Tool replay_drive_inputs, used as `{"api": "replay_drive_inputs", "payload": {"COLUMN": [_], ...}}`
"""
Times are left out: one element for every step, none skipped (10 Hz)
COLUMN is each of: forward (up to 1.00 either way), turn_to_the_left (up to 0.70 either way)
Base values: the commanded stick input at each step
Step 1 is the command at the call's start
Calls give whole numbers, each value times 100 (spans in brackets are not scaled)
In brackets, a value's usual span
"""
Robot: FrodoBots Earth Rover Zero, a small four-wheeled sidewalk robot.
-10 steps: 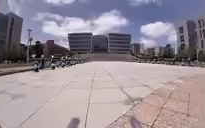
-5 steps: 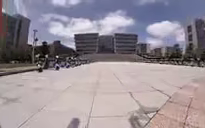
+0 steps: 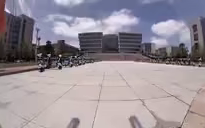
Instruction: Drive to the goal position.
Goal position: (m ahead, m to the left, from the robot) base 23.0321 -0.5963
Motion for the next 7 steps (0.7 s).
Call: {"api": "replay_drive_inputs", "payload": {"forward": [70, 70, 70, 70, 70, 70, 70], "turn_to_the_left": [0, 0, 0, 0, 0, 0, 0]}}
